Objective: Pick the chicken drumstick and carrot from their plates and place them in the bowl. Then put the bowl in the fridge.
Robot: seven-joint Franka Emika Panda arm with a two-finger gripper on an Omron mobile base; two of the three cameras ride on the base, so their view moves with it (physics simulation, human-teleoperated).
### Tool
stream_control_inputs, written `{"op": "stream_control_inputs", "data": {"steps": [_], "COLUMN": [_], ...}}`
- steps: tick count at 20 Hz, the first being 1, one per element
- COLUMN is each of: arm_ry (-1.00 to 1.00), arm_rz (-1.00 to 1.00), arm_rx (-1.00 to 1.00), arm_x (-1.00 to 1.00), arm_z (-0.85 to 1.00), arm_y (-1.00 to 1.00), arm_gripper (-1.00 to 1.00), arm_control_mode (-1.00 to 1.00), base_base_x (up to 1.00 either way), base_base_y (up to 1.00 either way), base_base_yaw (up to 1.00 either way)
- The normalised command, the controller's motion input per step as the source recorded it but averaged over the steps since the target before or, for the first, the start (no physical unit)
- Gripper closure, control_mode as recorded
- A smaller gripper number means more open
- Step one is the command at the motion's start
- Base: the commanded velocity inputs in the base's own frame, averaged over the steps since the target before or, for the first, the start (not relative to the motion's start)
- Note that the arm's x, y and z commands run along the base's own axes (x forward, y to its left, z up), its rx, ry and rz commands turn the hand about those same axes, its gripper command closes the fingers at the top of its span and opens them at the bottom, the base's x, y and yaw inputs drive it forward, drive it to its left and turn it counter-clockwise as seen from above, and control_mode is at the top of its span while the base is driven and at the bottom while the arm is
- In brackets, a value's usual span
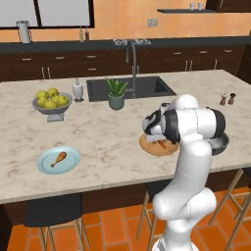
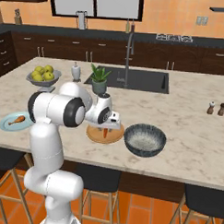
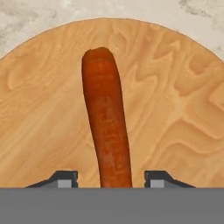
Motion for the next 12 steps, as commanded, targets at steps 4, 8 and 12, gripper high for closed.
{"op": "stream_control_inputs", "data": {"steps": [4, 8, 12], "arm_ry": [0.00, 0.00, 0.00], "arm_rz": [0.00, 0.00, -0.10], "arm_rx": [0.00, 0.06, 0.18], "arm_x": [0.00, -0.16, -0.46], "arm_z": [0.00, 0.61, 1.00], "arm_y": [0.00, -0.13, -0.64], "arm_gripper": [1.00, 1.00, 1.00], "arm_control_mode": [-1.00, -1.00, -1.00], "base_base_x": [0.00, 0.00, 0.00], "base_base_y": [0.00, 0.00, 0.00], "base_base_yaw": [0.00, 0.00, 0.00]}}
